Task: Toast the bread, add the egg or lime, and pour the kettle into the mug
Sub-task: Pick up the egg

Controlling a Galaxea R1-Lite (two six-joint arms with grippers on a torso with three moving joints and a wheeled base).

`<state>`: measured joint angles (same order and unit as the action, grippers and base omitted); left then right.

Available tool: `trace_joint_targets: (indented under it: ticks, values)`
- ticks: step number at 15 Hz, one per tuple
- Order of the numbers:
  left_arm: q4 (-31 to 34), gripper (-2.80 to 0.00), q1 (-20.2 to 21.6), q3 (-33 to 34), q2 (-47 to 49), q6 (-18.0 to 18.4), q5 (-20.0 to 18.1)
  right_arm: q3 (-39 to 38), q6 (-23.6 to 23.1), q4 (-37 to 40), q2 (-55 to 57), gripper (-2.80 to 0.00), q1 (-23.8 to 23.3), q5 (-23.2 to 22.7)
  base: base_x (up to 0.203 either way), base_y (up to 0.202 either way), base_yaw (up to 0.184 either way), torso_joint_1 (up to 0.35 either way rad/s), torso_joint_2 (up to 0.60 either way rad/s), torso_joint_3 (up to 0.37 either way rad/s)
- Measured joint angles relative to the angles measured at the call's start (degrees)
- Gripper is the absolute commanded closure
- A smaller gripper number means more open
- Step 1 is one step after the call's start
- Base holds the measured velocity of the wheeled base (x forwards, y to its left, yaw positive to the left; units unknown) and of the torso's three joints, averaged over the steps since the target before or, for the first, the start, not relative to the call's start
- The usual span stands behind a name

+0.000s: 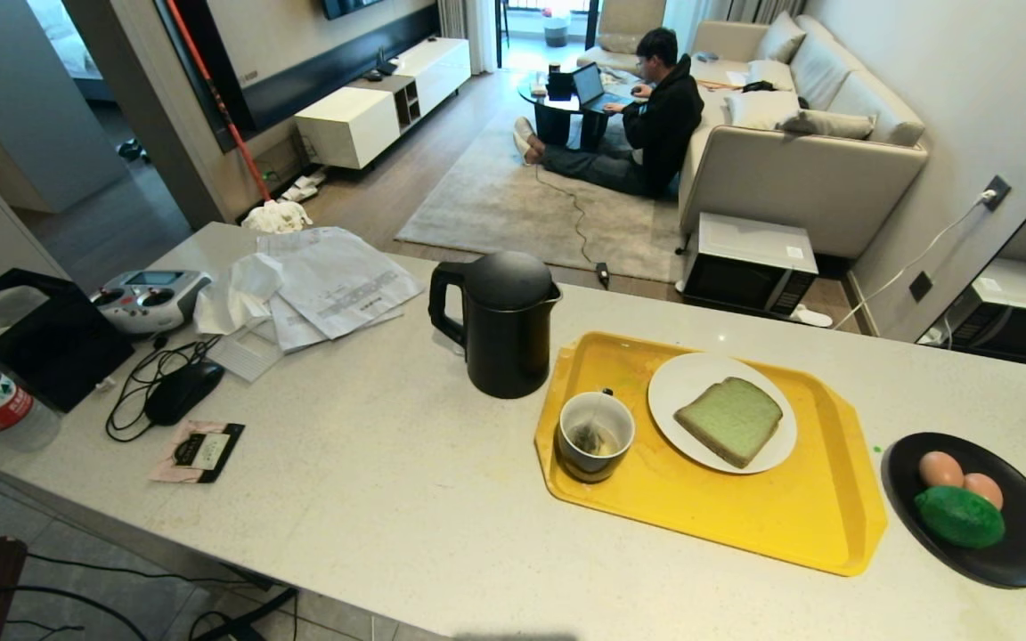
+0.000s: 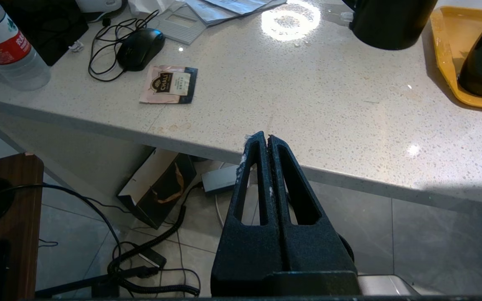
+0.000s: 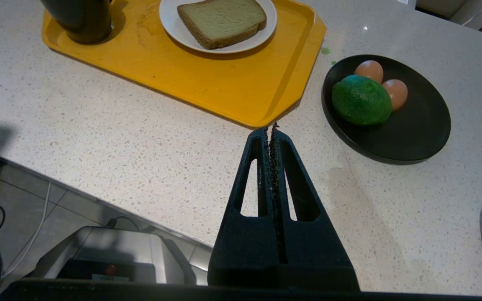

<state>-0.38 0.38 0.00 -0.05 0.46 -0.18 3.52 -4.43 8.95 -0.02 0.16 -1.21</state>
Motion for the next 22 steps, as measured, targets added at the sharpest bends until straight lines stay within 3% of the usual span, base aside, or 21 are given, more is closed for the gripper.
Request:
trace_joint_targets:
  ticks: [22]
  values:
    - [0.0, 0.0, 0.0, 0.0, 0.0, 0.0, 0.0, 0.0, -0.1, 0.0, 0.0, 0.0, 0.0, -0.1, 0.0, 0.0, 0.0, 0.0, 0.0, 0.0]
